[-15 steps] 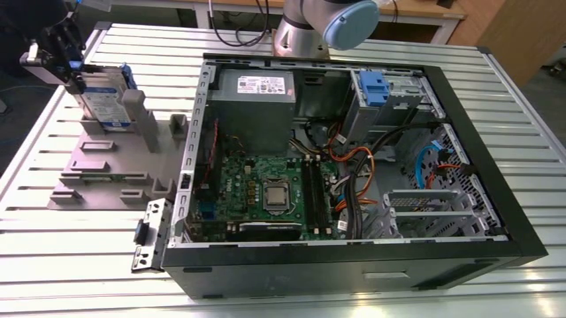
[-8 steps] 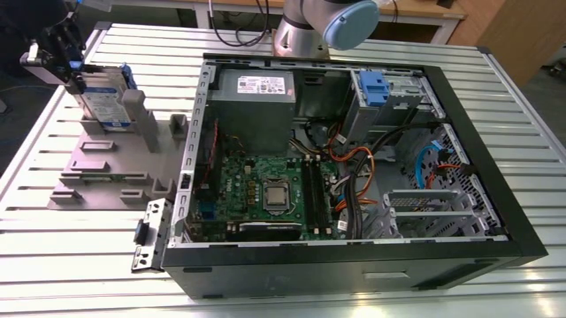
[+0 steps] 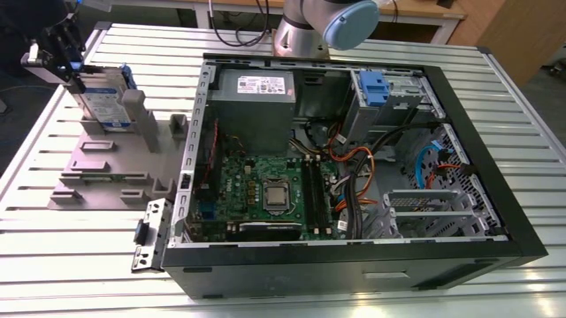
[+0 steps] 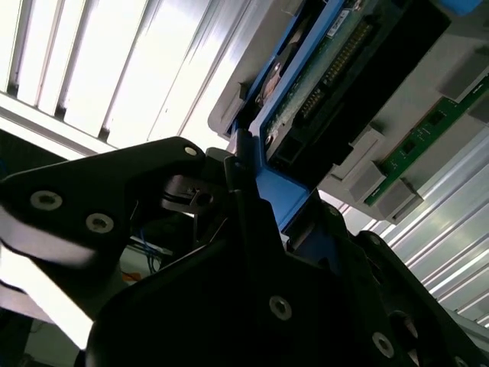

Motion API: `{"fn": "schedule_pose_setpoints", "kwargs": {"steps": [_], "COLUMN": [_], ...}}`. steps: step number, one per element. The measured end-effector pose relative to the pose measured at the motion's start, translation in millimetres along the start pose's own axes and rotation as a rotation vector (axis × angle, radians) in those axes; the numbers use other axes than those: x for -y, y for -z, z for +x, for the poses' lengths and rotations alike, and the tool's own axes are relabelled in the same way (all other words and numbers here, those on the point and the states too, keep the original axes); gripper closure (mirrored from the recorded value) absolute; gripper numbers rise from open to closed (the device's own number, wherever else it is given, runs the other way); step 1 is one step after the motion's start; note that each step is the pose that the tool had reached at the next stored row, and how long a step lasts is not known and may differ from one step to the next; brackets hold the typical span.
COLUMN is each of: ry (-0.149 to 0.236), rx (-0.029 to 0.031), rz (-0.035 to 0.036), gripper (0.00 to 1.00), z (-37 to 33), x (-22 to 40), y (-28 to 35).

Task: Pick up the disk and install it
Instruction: 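Pick up the disk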

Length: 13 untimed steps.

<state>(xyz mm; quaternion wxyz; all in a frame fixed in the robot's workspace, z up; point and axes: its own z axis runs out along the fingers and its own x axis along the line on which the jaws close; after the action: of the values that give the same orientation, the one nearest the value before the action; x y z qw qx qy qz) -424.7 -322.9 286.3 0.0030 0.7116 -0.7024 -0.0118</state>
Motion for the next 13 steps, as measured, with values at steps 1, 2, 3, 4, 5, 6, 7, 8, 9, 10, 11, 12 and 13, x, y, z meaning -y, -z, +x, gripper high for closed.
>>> {"fn": "schedule_pose_setpoints", "kwargs": {"steps": [1,2,3,4,5,6,7,8,9,10,11,12,13], "ry": [0.0,0.0,0.0,0.0,0.0,0.0,0.0,0.0,0.0,0.0,0.0,0.0,0.0], "rx": [0.0,0.0001,0.0001,0.0001,0.0,0.0,-0.0001,-0.0002,-0.0002,-0.0001,0.0,-0.0001,-0.0002], "rz": [0.0,0.0,0.0,0.0,0.0,0.0,0.0001,0.0,0.0,0.0002,0.0004,0.0004,0.0], "gripper": [0.63,0.63,0.63,0.63,0.63,0.63,0.63,0.63,0.63,0.63,0.63,0.63,0.63], "z": [0.0,0.0,0.0,0.0,0.0,0.0,0.0,0.0,0.0,0.0,0.0,0.0,0.0], "x": [0.0,0.0,0.0,0.0,0.0,0.0,0.0,0.0,0.0,0.0,0.0,0.0,0.0], "y": [0.0,0.0,0.0,0.0,0.0,0.0,0.0,0.0,0.0,0.0,0.1,0.3,0.8]}}
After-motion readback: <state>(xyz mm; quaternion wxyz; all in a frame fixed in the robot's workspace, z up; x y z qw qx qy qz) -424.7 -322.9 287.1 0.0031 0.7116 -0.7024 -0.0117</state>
